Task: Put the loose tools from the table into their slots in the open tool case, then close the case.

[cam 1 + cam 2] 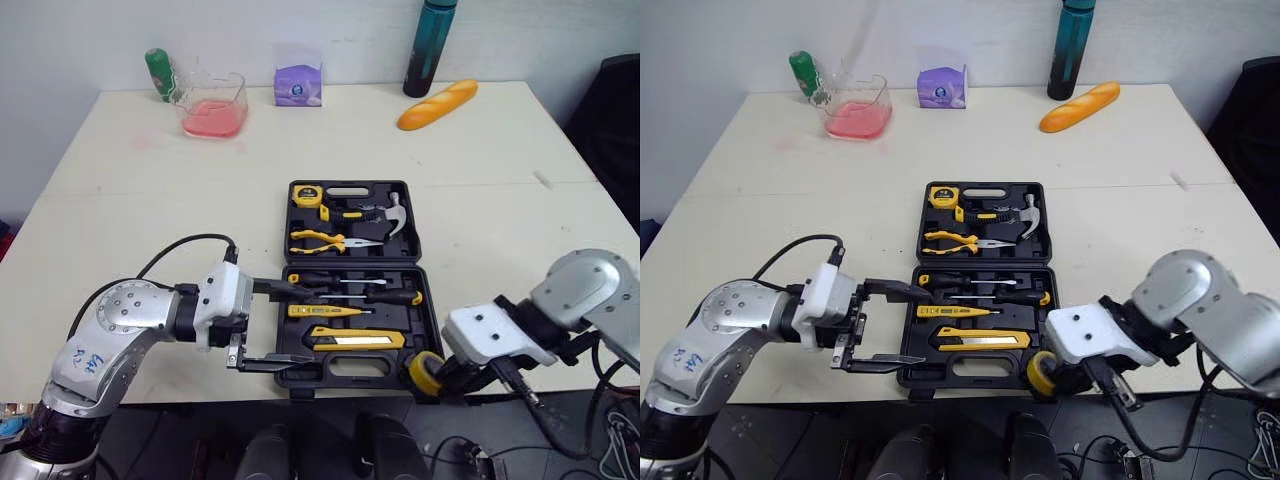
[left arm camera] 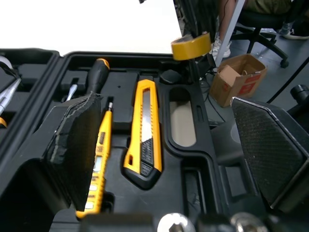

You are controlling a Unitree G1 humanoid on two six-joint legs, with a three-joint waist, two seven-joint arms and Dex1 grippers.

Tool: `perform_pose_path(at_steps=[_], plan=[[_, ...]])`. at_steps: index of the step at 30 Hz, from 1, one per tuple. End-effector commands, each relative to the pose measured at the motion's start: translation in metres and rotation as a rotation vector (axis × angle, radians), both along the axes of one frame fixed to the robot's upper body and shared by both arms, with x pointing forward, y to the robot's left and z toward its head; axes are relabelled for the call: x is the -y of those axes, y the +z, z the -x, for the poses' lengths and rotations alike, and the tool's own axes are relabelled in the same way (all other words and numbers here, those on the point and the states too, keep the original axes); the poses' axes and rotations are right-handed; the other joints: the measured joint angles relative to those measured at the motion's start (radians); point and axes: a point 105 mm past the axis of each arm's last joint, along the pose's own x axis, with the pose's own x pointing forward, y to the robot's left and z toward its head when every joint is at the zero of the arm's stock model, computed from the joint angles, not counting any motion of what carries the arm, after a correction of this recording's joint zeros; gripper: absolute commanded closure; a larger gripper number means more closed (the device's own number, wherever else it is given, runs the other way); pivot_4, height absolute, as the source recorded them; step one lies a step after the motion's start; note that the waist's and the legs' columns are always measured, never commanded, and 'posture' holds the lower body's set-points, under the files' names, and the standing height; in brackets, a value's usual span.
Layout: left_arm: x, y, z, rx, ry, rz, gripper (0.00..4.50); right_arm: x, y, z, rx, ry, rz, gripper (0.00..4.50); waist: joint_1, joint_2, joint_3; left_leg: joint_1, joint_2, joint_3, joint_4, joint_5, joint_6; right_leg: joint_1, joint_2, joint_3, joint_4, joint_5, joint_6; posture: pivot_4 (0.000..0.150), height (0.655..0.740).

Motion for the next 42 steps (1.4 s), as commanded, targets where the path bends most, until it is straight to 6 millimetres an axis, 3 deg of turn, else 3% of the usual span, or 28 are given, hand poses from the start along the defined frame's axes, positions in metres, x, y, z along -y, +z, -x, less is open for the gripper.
perform_pose_path(at_steps=[1,12,26,42], plan=[[0.001,0.002,0.005,0.01,-0.013,-0.002,0.0,-0.009,0.001,-0.007,0.047,0.023,-0.002,4.47,-0.001,0.0,0.0,0.0,0.0,0.0,0.0,0.0,0.0,0.0,0.0,0.0,0.0,0.0,0.0,0.15,0.7349],[-0.001,0.001,0.007,0.002,-0.003,-0.011,0.0,-0.007,-0.009,-0.025,0.108,0.027,0.088,4.47,-0.001,0.0,0.0,-0.001,0.002,0.0,0.003,-0.002,0.0,0.0,0.001,-0.001,0.002,-0.001,-0.002,0.15,0.7349],[-0.003,0.0,0.005,0.005,0.017,-0.014,0.0,0.0,-0.015,-0.012,0.021,0.076,0.158,4.47,0.0,0.0,0.0,-0.001,0.003,0.0,0.003,-0.003,0.0,0.0,0.001,-0.001,0.002,-0.001,-0.002,0.15,0.7349],[-0.004,0.0,0.004,0.014,0.031,-0.013,0.0,-0.001,-0.025,-0.016,0.03,0.073,0.163,4.47,-0.001,-0.001,0.0,-0.001,0.003,0.0,0.003,-0.003,0.0,0.0,0.0,-0.001,0.002,-0.001,-0.002,0.15,0.7349]])
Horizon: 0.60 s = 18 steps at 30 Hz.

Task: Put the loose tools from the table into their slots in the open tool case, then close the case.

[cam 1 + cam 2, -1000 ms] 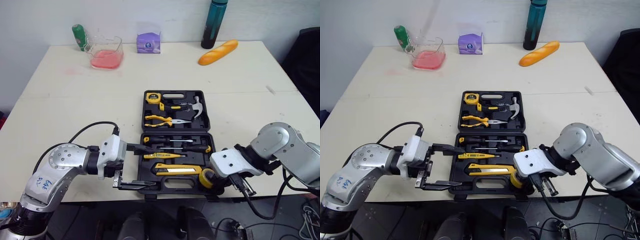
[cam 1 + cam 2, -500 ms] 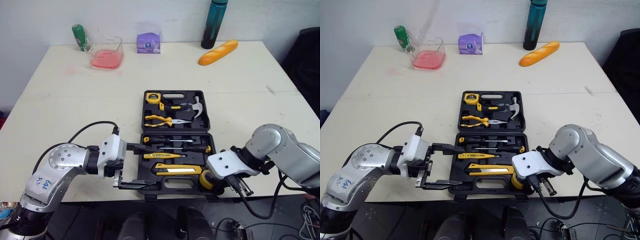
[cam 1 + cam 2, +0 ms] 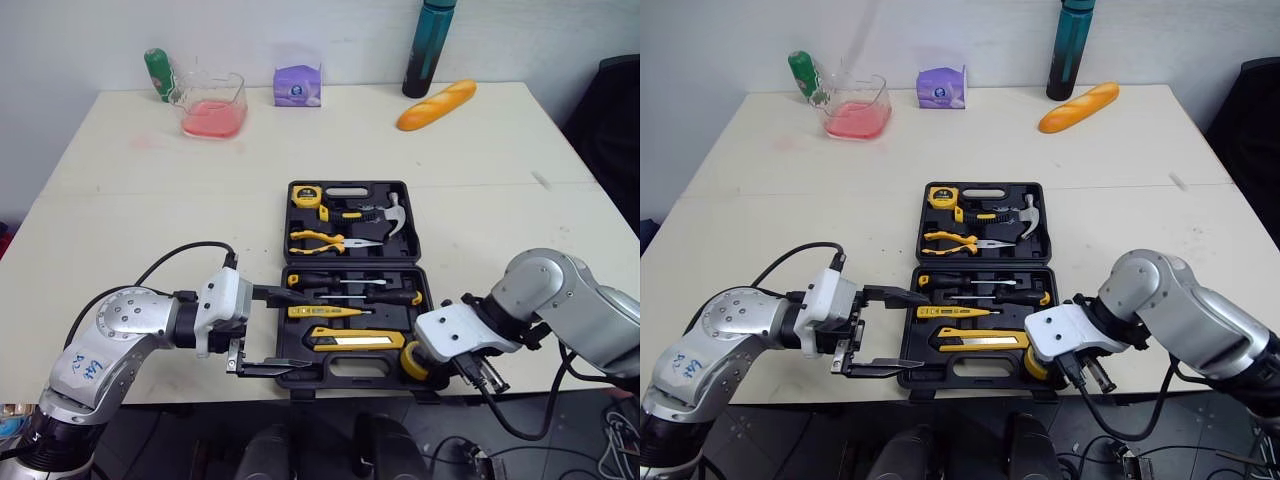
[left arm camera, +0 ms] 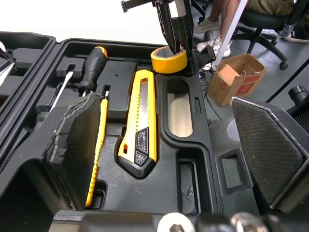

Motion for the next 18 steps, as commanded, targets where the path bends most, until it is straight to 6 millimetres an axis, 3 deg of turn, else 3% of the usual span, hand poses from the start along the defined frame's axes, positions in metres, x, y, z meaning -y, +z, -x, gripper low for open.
perform_pose_path(at_steps=[1,2,7,16,18], plan=[[-0.001,0.006,0.004,0.043,-0.001,-0.006,0.0,0.001,-0.004,0.007,-0.055,0.021,0.024,4.47,-0.001,0.0,0.0,0.0,0.0,0.0,0.0,0.0,0.0,0.0,0.0,0.0,0.0,0.0,0.0,0.15,0.7349],[-0.001,0.006,0.004,0.043,-0.001,-0.006,0.0,0.001,-0.004,0.007,-0.061,0.014,0.024,4.47,-0.001,0.0,0.0,0.0,0.0,0.0,0.0,0.0,0.0,0.0,0.0,0.0,0.0,0.0,0.0,0.15,0.7349],[-0.003,0.006,0.005,0.04,0.006,-0.008,0.0,-0.001,0.005,0.012,-0.085,0.041,-0.013,2.34,0.0,0.0,0.0,0.0,0.0,0.0,0.0,0.0,0.0,0.0,0.0,0.0,0.0,0.0,0.0,0.15,0.7349],[-0.007,0.005,0.005,0.027,0.008,-0.018,0.0,0.003,0.03,0.032,-0.223,0.046,-0.049,2.34,-0.003,-0.001,0.0,0.0,0.002,0.0,0.0,-0.001,-0.001,0.0,0.0,0.001,-0.001,-0.001,-0.001,0.15,0.7349],[-0.007,0.005,0.005,0.034,0.014,-0.017,0.0,0.004,0.034,0.029,-0.219,0.028,-0.071,2.34,-0.002,-0.001,0.0,0.0,0.003,0.0,0.0,-0.002,-0.002,0.0,0.0,0.001,0.0,-0.001,-0.002,0.15,0.7349]])
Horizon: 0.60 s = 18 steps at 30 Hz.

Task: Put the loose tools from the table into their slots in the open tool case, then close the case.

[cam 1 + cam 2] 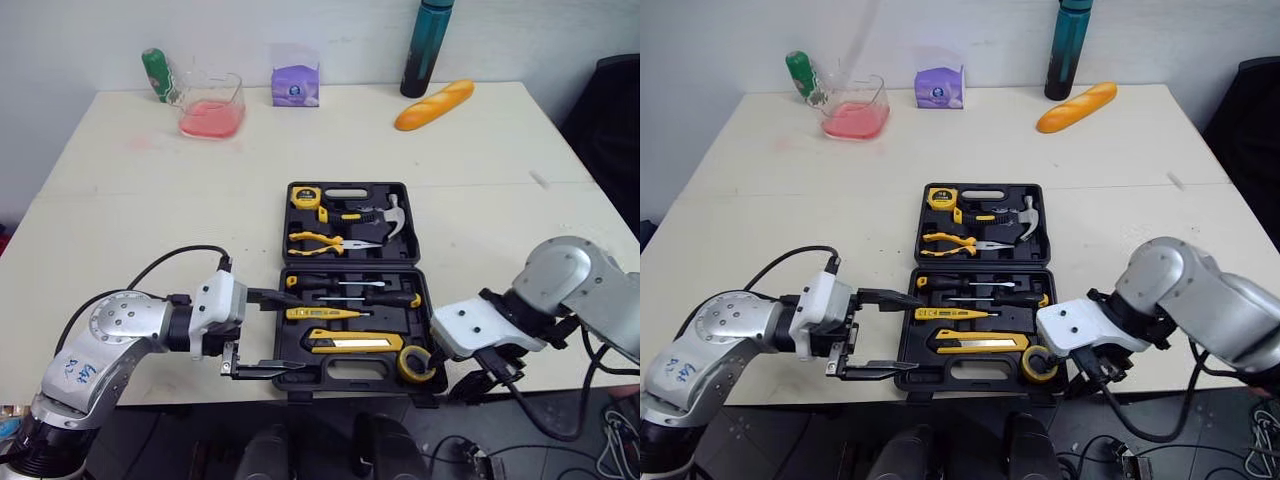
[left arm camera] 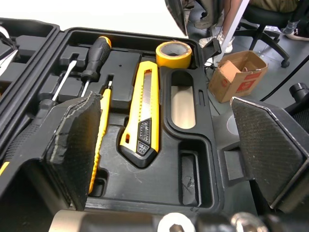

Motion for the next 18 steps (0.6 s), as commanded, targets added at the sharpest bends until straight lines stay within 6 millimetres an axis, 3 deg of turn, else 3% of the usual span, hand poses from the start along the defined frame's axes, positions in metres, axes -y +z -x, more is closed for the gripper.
perform_pose_path(at_steps=[1,6,10,13,16,18], plan=[[0.0,0.009,0.003,0.054,-0.009,0.003,0.0,0.001,0.012,0.004,-0.045,0.014,-0.042,2.34,0.0,0.0,0.0,0.0,0.0,0.0,0.0,0.0,0.0,0.0,0.0,0.0,0.0,0.0,0.0,0.15,0.7349],[-0.005,0.012,-0.003,0.08,0.029,0.015,0.0,-0.002,0.025,-0.007,-0.068,-0.06,-0.277,2.34,0.002,0.0,0.0,0.0,0.0,0.001,0.0,0.0,0.0,0.0,0.0,0.0,0.001,0.0,0.0,0.15,0.7349],[-0.007,0.013,-0.004,0.083,0.034,0.016,0.0,0.013,0.017,-0.007,-0.102,-0.11,-0.427,2.34,0.011,-0.001,0.0,0.0,0.0,0.0,0.0,0.0,0.0,0.001,0.001,-0.001,0.001,0.0,0.0,0.15,0.7349],[-0.008,0.013,-0.004,0.078,0.031,0.016,0.0,0.014,0.015,-0.008,-0.073,-0.132,-0.516,3.12,0.012,-0.001,0.0,0.0,-0.001,0.002,0.001,-0.001,0.002,0.001,0.001,-0.001,0.001,0.0,0.001,0.15,0.7349],[-0.007,0.014,-0.004,0.075,0.028,0.017,0.0,0.007,0.012,-0.005,-0.055,-0.119,-0.645,4.47,0.008,-0.002,0.0,0.002,0.0,0.002,0.001,-0.001,0.002,0.001,0.001,-0.001,0.001,0.0,0.001,0.15,0.7349],[-0.007,0.014,-0.004,0.076,0.027,0.018,0.0,0.005,0.008,-0.005,-0.051,-0.138,-0.67,4.47,0.007,-0.002,-0.001,0.002,0.0,0.002,0.0,0.0,0.001,0.001,0.001,-0.001,0.001,0.0,0.0,0.15,0.7349]])
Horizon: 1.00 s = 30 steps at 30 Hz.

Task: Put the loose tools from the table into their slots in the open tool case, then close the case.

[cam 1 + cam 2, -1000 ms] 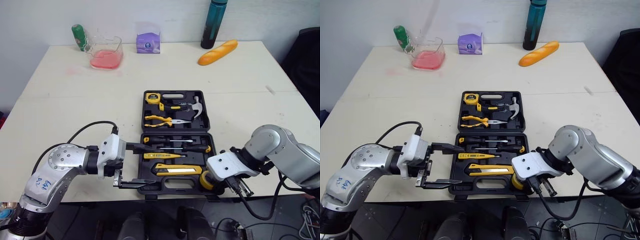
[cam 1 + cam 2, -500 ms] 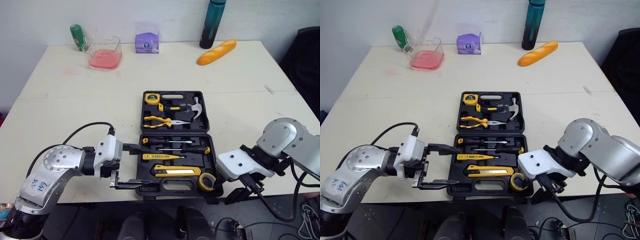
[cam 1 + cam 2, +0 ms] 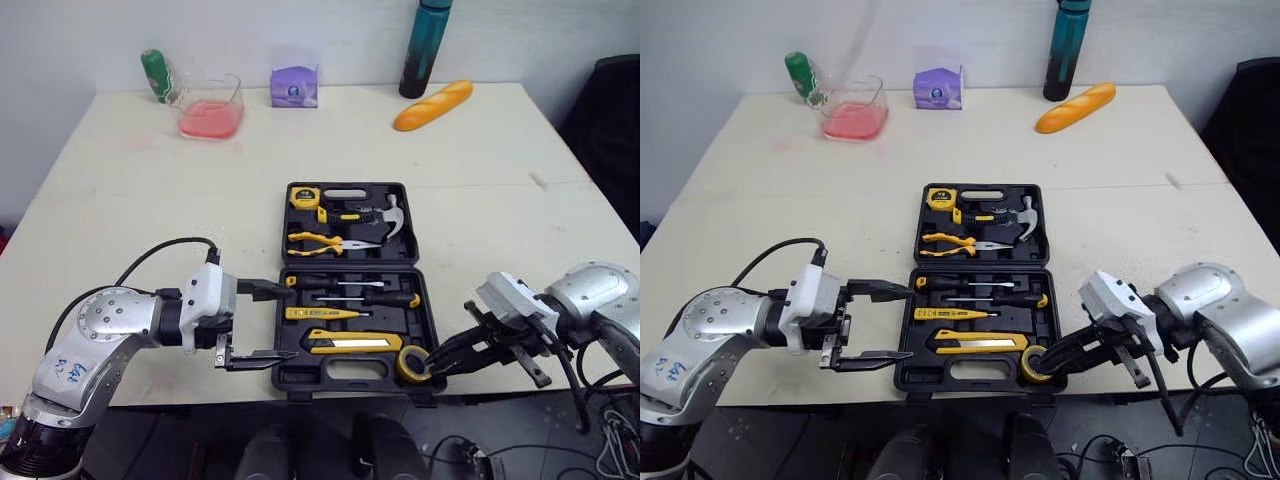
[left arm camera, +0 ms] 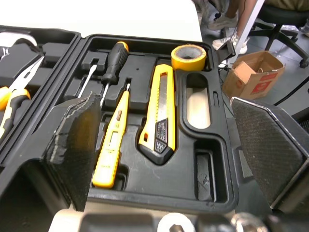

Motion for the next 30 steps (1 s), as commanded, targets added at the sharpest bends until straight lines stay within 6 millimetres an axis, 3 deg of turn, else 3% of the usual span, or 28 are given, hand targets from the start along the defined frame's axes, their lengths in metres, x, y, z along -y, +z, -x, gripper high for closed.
perform_pose_path(at_steps=[1,10,16,20,26,30], plan=[[0.0,0.007,0.0,0.029,-0.008,0.004,0.0,-0.005,-0.001,0.002,0.067,0.0,-0.086,4.47,0.0,0.0,0.0,0.0,0.001,-0.001,0.0,0.0,-0.001,0.0,0.0,0.0,0.0,0.0,0.0,0.15,0.7349],[0.001,0.008,0.001,0.03,-0.02,-0.005,0.0,-0.013,-0.034,-0.004,0.1,-0.055,-0.109,4.47,-0.002,-0.001,0.0,0.0,0.0,0.0,0.0,0.0,-0.001,0.0,0.001,0.0,0.001,0.0,0.0,0.15,0.7349],[-0.001,0.009,0.002,0.024,-0.024,-0.018,0.0,0.002,-0.077,-0.01,0.051,-0.136,0.006,4.47,-0.002,-0.001,0.0,0.0,-0.001,0.001,0.0,0.0,0.0,0.0,0.001,0.0,0.001,0.0,0.0,0.15,0.7349],[-0.002,0.009,0.002,0.02,-0.022,-0.022,0.0,0.01,-0.096,-0.009,0.042,-0.155,0.073,4.47,-0.003,-0.003,-0.002,0.003,0.0,0.001,0.0,0.0,0.0,0.002,0.001,0.0,0.001,0.0,0.0,0.15,0.7349],[-0.003,0.009,0.002,0.013,-0.017,-0.024,0.0,0.001,-0.097,-0.01,0.012,-0.196,0.029,4.47,-0.005,-0.017,-0.01,0.004,0.001,-0.001,0.0,-0.001,-0.002,0.003,0.0,0.001,0.001,-0.001,-0.001,0.15,0.7349],[-0.004,0.008,0.001,0.012,0.002,-0.022,0.0,0.002,-0.098,-0.01,0.022,-0.187,0.05,4.47,-0.006,-0.018,-0.011,0.004,0.002,-0.002,0.0,-0.001,-0.003,0.004,0.0,0.002,0.001,-0.001,-0.002,0.15,0.7349]])
